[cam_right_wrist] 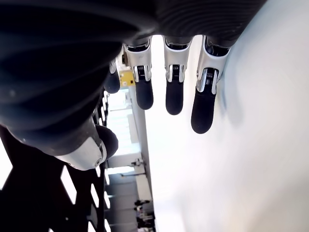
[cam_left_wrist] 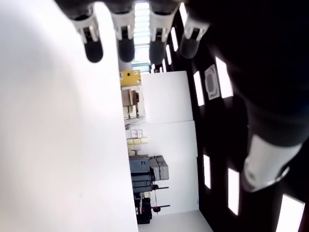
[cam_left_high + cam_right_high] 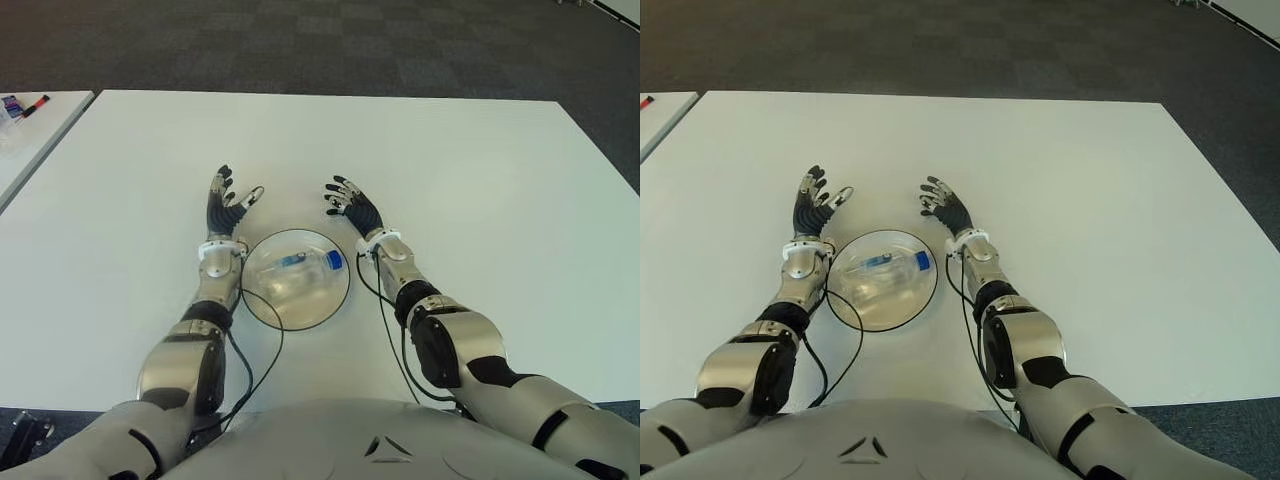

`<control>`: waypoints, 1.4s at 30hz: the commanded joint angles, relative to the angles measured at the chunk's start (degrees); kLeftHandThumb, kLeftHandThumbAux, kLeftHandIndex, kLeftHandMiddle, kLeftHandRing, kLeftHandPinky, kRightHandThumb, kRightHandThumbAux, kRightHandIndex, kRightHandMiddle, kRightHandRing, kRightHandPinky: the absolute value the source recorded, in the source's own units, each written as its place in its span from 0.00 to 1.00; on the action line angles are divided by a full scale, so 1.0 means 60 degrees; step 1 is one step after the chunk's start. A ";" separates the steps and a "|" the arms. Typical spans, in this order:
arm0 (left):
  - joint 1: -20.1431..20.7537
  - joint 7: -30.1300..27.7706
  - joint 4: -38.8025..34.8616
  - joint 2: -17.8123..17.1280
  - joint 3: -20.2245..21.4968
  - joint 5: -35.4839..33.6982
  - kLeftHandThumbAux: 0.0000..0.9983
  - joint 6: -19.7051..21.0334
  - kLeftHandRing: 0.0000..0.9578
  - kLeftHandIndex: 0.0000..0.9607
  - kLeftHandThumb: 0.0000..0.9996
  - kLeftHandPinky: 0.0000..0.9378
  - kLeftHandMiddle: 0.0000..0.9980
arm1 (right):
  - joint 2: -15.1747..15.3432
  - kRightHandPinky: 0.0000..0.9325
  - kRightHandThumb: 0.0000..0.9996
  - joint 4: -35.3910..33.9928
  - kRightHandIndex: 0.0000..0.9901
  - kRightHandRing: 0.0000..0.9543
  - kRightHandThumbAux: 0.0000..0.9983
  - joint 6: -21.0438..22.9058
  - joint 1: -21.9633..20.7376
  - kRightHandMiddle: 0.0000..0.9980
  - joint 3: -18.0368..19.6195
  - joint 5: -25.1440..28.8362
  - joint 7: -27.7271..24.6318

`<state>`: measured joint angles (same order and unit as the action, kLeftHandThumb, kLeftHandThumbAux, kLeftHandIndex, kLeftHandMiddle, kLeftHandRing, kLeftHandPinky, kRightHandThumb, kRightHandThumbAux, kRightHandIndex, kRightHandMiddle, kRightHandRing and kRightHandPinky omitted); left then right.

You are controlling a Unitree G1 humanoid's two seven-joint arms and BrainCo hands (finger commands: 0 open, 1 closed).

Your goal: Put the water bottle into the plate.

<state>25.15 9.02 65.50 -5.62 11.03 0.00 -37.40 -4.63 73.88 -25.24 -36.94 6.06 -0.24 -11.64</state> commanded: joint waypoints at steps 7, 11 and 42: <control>0.0147 -0.0581 0.0271 0.0281 0.0253 -0.0476 0.80 -0.0072 0.13 0.10 0.09 0.17 0.12 | -0.0718 0.32 0.23 0.0251 0.15 0.26 0.74 -0.0134 0.0032 0.23 0.0204 0.0137 0.0497; 0.0124 -0.0700 0.0247 0.0308 0.0291 -0.0545 0.81 -0.0070 0.13 0.11 0.13 0.15 0.12 | -0.0721 0.33 0.25 0.0237 0.16 0.27 0.75 -0.0197 0.0078 0.24 0.0273 0.0184 0.0516; -0.0472 -0.1047 -0.0656 0.0441 0.0072 -0.0519 0.83 -0.1121 0.10 0.07 0.09 0.15 0.08 | -0.1084 0.21 0.15 -0.1255 0.10 0.18 0.92 -0.2311 0.1114 0.16 -0.1295 -0.1164 0.3893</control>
<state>23.12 2.42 62.62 -3.09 12.22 -3.90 -44.18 -5.29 68.11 -38.86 -31.86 -0.33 -6.16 9.96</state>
